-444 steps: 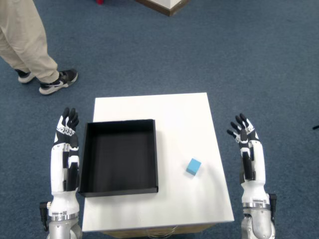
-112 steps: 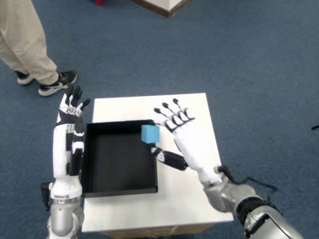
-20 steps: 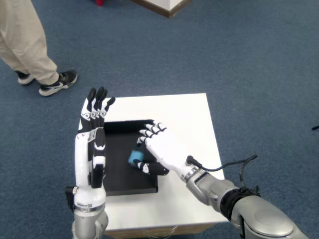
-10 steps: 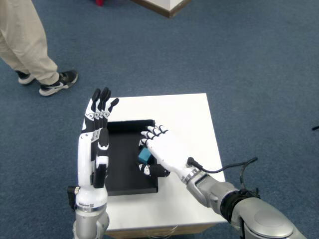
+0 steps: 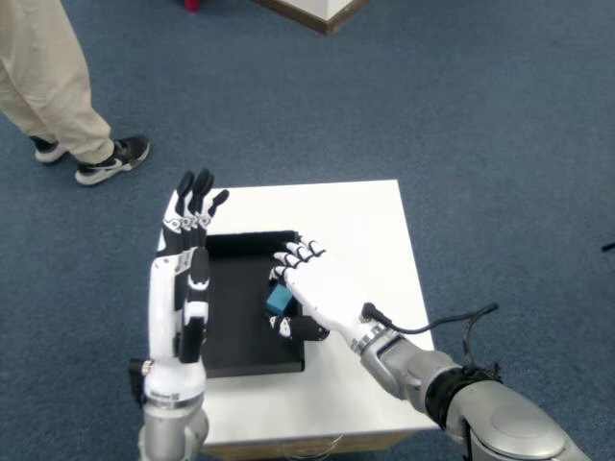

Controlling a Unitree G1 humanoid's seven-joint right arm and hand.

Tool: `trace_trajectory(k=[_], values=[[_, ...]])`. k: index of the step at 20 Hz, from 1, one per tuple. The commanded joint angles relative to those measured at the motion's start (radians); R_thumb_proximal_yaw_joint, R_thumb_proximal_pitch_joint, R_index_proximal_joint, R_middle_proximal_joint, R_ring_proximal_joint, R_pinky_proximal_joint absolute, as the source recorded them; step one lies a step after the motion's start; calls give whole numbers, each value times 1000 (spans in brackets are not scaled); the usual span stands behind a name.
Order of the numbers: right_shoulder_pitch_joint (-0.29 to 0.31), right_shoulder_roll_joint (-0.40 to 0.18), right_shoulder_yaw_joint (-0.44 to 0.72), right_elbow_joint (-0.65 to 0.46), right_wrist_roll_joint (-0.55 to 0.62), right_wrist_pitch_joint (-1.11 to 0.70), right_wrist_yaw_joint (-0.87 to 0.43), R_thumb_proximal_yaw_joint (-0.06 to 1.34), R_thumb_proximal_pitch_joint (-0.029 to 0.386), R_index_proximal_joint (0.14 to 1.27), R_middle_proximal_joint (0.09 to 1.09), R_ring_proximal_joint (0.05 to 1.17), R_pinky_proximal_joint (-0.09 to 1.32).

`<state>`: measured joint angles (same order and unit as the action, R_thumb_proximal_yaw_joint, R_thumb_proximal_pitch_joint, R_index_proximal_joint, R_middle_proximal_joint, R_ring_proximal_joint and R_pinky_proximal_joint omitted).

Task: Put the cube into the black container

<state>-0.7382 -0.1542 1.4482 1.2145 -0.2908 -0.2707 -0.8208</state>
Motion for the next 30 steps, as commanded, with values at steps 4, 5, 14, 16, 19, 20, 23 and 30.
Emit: trace_trajectory(k=[4,5,14,16,19,20,23,30], values=[[-48,-23,-44,-67,73,-162,-238,637,98,645,283,217,94],[-41,-25,-55,-63,88,-214,-268,638,98,646,292,222,98],[5,-69,-112,11,158,-487,-348,666,83,569,293,228,141],[9,-76,-121,24,170,-536,-352,671,74,449,276,222,145],[20,-91,-129,37,174,-585,-389,676,66,411,257,213,140],[32,-119,-140,38,175,-622,-440,672,59,408,261,221,158],[64,-159,-156,72,186,-662,-494,662,52,402,274,242,194],[121,-174,-183,144,213,-752,-555,649,39,364,285,275,250]])
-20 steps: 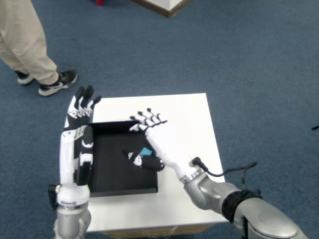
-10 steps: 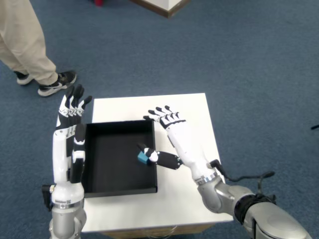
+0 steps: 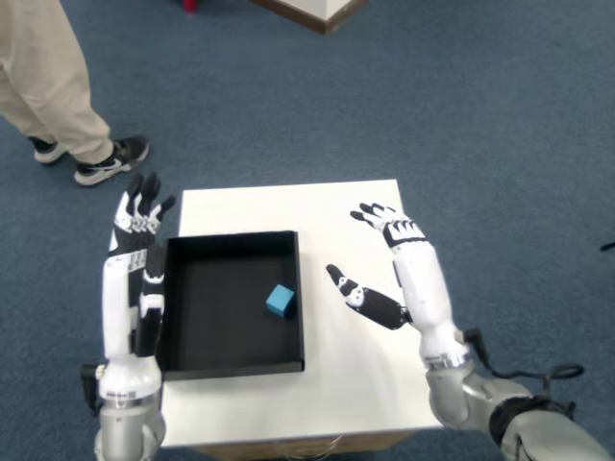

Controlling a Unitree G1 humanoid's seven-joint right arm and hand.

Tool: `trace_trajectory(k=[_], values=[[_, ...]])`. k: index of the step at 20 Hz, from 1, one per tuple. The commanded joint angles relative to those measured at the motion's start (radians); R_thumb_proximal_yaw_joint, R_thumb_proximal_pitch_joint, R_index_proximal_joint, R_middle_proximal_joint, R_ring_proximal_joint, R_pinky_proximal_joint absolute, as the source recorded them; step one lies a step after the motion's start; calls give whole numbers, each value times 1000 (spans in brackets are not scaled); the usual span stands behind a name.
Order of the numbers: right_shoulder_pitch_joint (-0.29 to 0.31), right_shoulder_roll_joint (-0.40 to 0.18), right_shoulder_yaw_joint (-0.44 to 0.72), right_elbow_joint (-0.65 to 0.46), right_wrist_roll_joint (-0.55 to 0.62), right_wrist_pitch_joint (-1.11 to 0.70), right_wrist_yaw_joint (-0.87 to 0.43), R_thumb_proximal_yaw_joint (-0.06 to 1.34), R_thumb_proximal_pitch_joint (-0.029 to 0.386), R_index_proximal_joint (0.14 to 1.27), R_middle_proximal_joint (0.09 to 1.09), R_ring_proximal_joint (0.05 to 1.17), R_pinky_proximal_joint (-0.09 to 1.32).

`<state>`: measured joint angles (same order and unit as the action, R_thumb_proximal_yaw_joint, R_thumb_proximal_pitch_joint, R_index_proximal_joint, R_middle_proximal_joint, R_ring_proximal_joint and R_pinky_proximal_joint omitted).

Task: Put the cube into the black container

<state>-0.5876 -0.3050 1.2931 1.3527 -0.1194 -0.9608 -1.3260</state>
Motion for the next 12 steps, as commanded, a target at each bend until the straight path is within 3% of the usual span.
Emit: trace_trajectory(k=[1,4,6,7,9,12], values=[[-19,-27,-35,12,52,-80,-51,651,39,359,285,276,252],[14,-41,-63,23,90,-143,-38,639,44,330,286,281,251],[36,-43,-88,30,126,-184,-8,448,95,291,279,278,240],[41,-44,-97,32,139,-203,4,371,143,284,274,275,228],[47,-55,-105,36,150,-234,15,343,229,283,272,277,210],[58,-62,-119,47,170,-260,33,334,254,276,266,280,207]])
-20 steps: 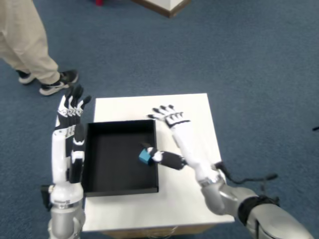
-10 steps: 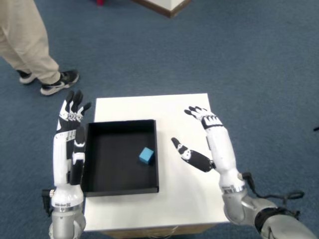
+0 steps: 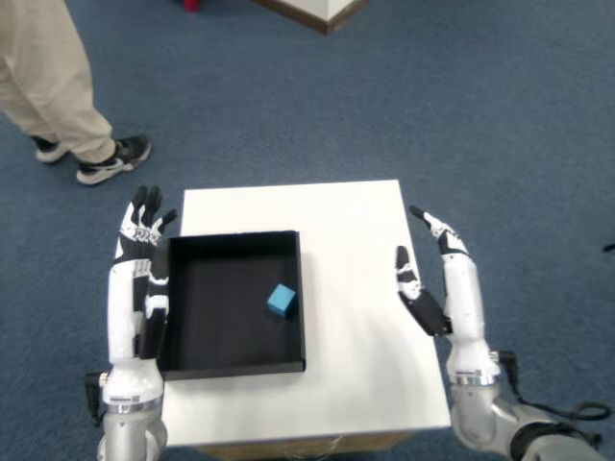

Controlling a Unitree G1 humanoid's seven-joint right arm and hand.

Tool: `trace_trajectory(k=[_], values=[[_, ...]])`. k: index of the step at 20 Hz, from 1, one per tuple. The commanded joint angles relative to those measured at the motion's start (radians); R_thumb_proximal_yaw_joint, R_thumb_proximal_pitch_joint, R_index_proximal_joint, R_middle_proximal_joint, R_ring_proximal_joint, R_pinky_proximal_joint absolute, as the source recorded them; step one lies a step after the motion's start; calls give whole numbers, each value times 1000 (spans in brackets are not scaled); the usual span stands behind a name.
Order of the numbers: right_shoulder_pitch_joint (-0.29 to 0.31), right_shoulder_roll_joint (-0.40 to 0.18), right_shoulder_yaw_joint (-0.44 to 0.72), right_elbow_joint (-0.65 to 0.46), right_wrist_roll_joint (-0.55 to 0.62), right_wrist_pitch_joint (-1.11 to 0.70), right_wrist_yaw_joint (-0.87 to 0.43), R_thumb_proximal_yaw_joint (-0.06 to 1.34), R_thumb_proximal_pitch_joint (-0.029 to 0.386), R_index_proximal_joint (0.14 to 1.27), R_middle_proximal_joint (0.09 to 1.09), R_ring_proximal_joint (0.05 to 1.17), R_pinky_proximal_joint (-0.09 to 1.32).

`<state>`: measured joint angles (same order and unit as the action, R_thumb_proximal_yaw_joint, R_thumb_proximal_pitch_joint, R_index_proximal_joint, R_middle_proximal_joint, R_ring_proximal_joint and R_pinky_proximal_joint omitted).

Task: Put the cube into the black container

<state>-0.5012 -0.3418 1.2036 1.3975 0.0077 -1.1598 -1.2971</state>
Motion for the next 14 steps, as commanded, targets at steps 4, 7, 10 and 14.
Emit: trace_trajectory(k=[4,7,10,14], values=[[20,-19,-100,-10,152,-121,103,244,238,251,222,275,178],[52,-8,-146,-37,245,-157,219,178,210,244,214,267,187],[75,0,-187,-47,344,-139,353,111,177,237,208,263,207],[97,9,-245,-64,467,-108,536,17,136,228,201,257,223]])
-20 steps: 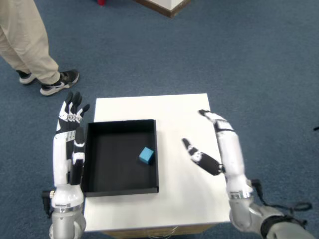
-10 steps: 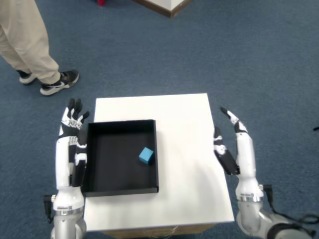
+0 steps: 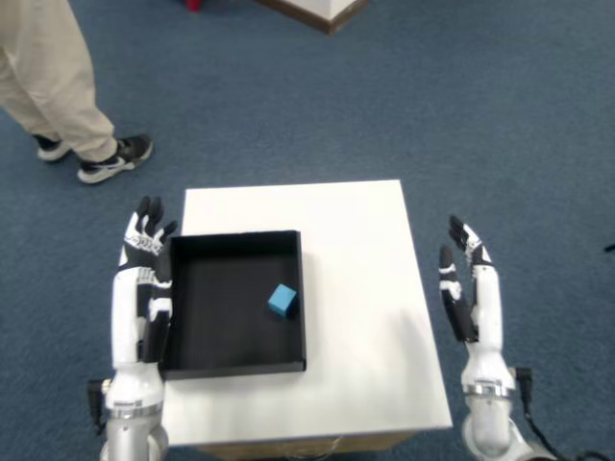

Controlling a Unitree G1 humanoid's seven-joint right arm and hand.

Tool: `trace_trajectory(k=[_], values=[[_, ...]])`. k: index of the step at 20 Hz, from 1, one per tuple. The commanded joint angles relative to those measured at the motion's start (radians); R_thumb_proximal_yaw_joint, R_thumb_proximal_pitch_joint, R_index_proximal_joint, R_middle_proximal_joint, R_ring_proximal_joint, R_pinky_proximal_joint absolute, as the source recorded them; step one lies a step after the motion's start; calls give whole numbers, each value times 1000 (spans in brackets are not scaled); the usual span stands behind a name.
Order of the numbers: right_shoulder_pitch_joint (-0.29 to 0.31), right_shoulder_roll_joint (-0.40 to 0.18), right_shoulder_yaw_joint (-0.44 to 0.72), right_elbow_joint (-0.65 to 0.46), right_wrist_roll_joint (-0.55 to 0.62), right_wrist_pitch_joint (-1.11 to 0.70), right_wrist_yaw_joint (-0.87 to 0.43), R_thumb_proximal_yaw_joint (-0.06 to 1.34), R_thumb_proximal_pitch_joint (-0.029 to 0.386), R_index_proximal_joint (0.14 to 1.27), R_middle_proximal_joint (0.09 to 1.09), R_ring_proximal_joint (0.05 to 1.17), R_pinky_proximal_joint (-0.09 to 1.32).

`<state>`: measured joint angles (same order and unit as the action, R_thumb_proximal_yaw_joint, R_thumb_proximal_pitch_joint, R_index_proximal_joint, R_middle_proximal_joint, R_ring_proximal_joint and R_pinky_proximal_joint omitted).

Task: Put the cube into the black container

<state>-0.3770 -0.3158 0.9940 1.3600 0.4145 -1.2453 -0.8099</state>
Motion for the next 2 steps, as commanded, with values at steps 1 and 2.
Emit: trace_trajectory(k=[1,2], values=[[-21,-13,-48,-32,87,-19,93,0,128,226,199,255,225],[-16,-10,-57,-35,107,-18,126,-4,123,225,198,254,227]])
